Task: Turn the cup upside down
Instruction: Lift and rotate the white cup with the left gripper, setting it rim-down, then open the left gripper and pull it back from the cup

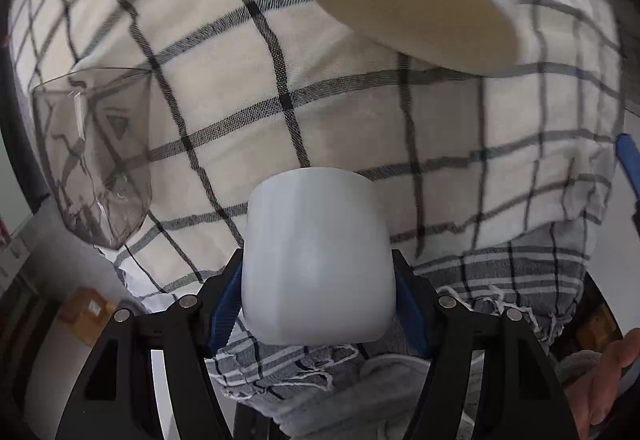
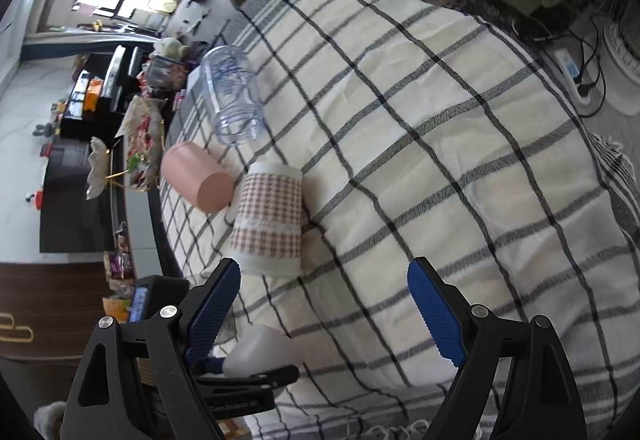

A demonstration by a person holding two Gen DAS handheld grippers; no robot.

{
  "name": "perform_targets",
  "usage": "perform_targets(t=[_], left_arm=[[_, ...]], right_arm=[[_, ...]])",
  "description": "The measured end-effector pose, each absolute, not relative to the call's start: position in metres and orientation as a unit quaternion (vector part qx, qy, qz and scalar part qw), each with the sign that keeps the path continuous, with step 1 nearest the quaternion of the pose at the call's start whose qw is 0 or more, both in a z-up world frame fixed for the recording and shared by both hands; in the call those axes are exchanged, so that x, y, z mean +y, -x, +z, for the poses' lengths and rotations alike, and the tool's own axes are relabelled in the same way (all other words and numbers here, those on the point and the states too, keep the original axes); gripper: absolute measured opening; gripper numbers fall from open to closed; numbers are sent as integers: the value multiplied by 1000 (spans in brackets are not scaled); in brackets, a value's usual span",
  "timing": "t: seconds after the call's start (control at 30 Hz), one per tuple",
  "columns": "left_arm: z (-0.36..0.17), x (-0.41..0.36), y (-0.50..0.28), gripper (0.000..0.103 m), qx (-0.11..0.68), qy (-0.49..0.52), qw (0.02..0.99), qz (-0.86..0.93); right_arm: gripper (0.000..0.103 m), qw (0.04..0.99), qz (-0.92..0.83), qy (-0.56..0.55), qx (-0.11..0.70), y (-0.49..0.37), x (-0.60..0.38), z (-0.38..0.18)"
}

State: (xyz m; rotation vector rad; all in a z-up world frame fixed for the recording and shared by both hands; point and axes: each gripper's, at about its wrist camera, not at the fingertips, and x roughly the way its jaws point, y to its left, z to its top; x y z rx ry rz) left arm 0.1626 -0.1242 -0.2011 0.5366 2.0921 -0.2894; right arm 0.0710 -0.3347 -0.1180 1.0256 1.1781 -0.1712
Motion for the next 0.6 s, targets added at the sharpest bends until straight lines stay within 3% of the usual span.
perform_targets(t=[0.23,0.27,0.33,0.6], left_arm=[[-216,-143,-169,67,845,-259,451,-124],[-215,-145,-168,69,840,-266,456,-127],[-211,-148,-167,85,834,-272,463,-128],[-175,-130,-151,92,809,-259,510,-136]], right_arm=[[86,684,-85,-479,544,-84,-350,-144],[86,683,-85,-479,545,-84,-352,-146],[86,683,-86,-480,543,-83,-353,-146],[86,713,-77,-459,524,-71,-346,-115]])
